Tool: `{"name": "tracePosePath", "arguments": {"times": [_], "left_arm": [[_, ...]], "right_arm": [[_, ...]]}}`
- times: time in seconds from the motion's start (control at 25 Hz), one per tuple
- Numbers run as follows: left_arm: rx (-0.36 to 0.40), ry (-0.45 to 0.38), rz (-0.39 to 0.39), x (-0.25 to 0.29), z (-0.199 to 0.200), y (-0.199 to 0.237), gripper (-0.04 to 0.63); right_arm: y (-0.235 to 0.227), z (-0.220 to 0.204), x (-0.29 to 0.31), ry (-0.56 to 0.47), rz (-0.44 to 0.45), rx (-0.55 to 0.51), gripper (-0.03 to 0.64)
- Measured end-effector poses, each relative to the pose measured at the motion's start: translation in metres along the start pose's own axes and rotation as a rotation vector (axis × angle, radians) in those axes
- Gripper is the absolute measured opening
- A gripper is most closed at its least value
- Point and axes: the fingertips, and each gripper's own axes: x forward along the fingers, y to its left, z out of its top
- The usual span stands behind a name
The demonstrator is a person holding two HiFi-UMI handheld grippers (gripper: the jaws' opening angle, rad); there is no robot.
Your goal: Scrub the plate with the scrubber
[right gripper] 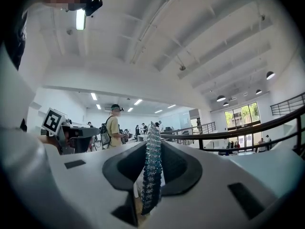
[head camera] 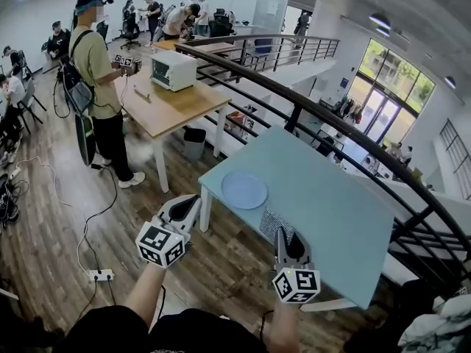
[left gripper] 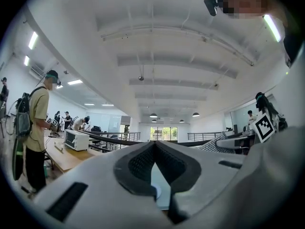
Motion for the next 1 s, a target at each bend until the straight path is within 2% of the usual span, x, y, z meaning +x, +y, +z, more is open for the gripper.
{"name": "tracePosePath", "arguments": {"times": [0.16, 0.52, 0.8, 1.0], "left_arm": [[0.011, 0.002, -0.024, -0.005, 0.0, 0.01, 0.005], [-0.022, -0.001, -0.069, -0.024, -0.006, 0.032, 0.005], [0.002, 0.02, -0.035, -0.026, -0.016, 0.043, 0.004], [-0.015, 0.026, -0.024, -0.021, -0.021, 0.048, 0.005]], "right_arm": [[0.013, 0.0, 0.004, -0.007, -0.006, 0.011, 0.083], [0.041, -0.009, 0.007, -0.004, -0.023, 0.032, 0.083], [0.043, -0.022, 0.006, 0.025, -0.039, 0.043, 0.083], [0.038, -0.025, 0.015, 0.028, -0.035, 0.055, 0.083]]}}
